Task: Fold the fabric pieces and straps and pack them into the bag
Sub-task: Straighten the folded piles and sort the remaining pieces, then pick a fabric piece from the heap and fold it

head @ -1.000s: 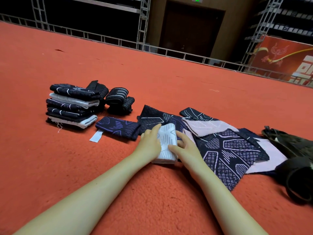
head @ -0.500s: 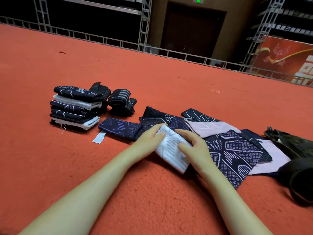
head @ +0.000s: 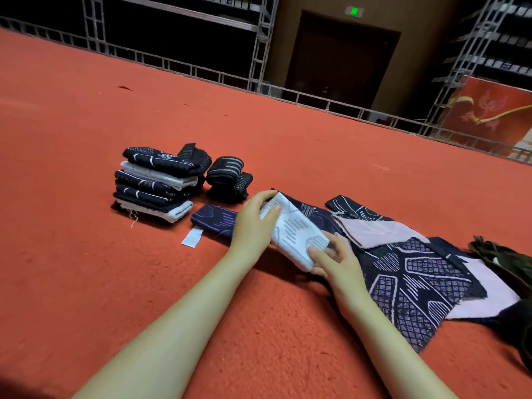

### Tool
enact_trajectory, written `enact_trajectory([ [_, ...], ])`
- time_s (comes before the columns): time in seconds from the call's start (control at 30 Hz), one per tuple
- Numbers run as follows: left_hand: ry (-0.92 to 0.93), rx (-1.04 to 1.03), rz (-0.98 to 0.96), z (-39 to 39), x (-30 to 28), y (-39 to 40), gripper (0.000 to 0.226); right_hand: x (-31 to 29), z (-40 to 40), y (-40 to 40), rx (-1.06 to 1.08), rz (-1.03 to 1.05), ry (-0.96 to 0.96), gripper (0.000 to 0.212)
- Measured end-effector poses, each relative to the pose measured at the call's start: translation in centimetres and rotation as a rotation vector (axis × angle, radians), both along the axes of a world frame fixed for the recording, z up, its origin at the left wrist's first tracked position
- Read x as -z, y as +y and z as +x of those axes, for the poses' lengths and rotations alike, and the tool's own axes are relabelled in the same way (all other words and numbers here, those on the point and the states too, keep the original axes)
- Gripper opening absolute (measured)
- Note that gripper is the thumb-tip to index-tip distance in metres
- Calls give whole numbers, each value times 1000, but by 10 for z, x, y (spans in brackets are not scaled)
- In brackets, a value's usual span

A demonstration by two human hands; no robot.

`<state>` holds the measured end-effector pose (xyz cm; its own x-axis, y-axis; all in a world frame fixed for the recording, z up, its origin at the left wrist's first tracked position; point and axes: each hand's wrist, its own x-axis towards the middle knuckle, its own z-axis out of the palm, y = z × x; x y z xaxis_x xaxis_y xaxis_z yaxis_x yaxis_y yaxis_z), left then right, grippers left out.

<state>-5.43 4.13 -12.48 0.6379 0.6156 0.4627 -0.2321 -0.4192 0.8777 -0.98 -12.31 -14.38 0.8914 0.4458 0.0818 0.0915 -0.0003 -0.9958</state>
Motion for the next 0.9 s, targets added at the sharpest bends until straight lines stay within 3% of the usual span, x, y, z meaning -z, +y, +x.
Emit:
enact_trajectory([
  [0.17,-15,-250,1,-10,-11,36,32,-20,-1,61,7,19,-54,48],
  [0.23,13,-357,-34,-16,-10,49,34,-27,8,92,31,-33,-85,42],
  [0.33,246,-502,-59,-21,1,70,43,-19,18,132,-39,-162,-90,34],
  [0.43,487,-523,44,-22,15,80,46,-1,14,148,34,-357,-184,36],
  [0.57,512,-469,154,-18,22,81,43,-4,-1,141,48,-412,-311,52],
  [0.73,449,-537,329,-14,25,80,36,-11,-4,86,57,-513,-589,32],
  [0.9,430,-465,462,-5,24,66,30,-5,18,4,222,-598,-635,26],
])
